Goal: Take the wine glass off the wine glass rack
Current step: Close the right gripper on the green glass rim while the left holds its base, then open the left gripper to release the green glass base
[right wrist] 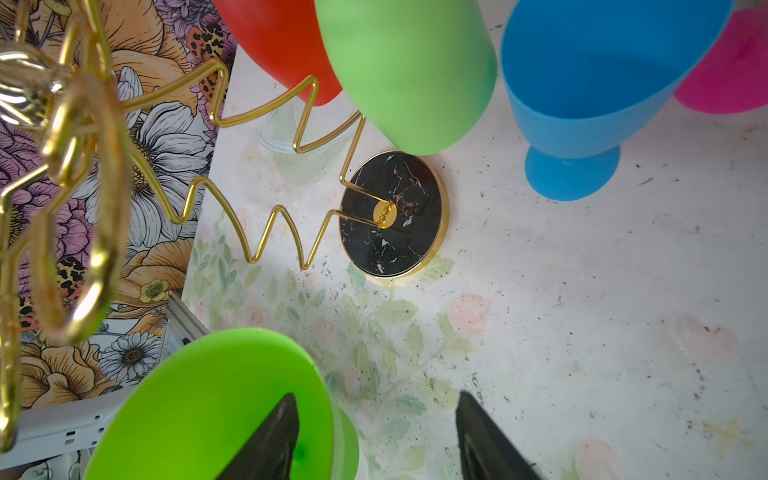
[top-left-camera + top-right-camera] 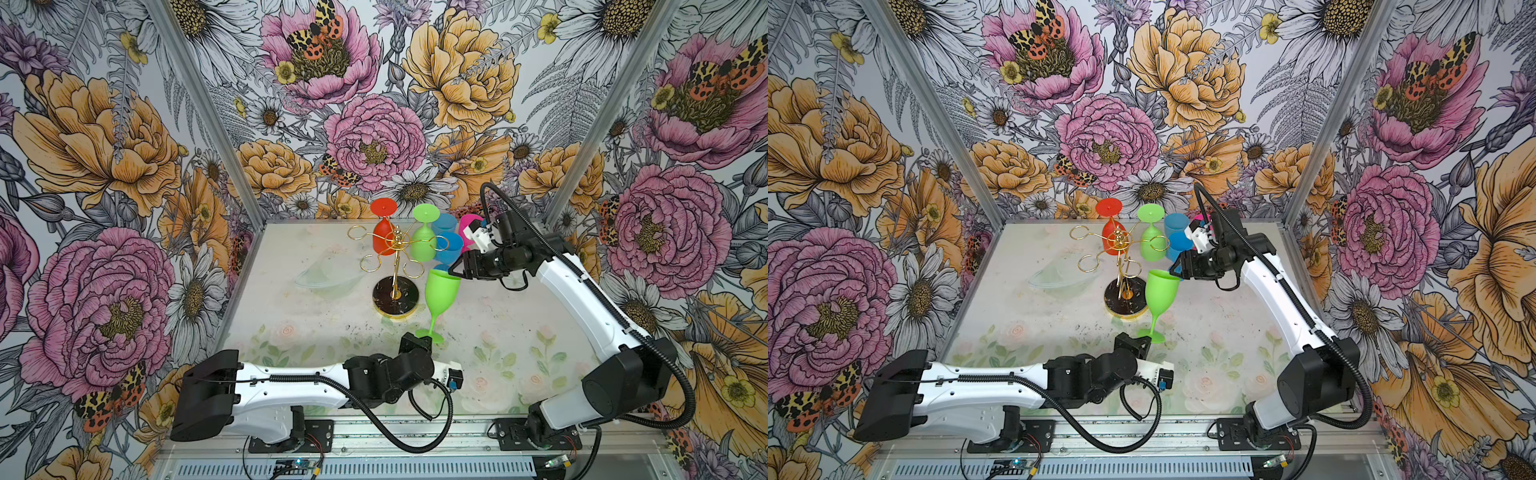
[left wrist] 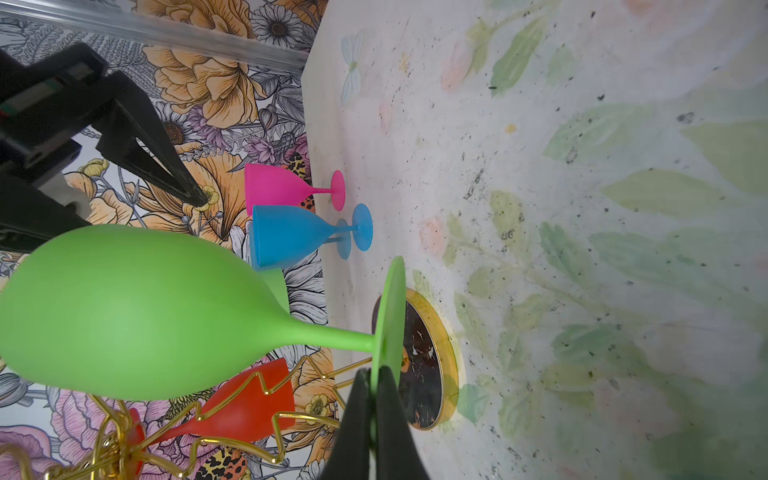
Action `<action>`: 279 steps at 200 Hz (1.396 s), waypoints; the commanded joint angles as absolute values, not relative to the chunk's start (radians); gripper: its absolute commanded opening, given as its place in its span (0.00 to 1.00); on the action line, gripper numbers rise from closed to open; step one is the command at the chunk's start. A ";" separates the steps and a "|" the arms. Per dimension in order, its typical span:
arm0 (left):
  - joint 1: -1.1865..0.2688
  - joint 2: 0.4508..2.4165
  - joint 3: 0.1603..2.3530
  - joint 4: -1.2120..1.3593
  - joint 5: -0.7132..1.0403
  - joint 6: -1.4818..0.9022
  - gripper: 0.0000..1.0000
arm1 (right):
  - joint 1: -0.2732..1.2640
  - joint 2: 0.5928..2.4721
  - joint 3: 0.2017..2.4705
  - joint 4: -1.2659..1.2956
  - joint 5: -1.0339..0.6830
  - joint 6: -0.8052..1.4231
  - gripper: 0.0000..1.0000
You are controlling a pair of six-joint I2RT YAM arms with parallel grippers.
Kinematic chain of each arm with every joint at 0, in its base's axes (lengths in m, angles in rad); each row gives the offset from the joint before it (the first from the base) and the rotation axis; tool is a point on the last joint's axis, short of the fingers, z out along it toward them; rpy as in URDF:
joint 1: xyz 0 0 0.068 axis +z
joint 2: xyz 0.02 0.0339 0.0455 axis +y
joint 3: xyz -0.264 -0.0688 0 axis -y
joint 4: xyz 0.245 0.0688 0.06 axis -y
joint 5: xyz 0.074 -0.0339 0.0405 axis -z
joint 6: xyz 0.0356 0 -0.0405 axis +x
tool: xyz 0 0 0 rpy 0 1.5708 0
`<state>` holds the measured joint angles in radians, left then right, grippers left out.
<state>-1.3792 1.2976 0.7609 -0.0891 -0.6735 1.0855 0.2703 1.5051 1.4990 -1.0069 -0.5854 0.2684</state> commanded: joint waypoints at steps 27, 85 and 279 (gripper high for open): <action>-1.384 1.304 0.729 0.019 -0.747 1.167 0.00 | 0.281 1.524 1.528 -1.008 -0.707 0.250 0.54; -1.385 1.307 0.701 0.079 -0.785 1.218 0.00 | 0.280 1.548 1.516 -1.008 -0.760 0.249 0.34; -1.385 1.325 0.666 0.135 -0.773 1.160 0.26 | 0.259 1.506 1.511 -1.005 -0.654 0.230 0.00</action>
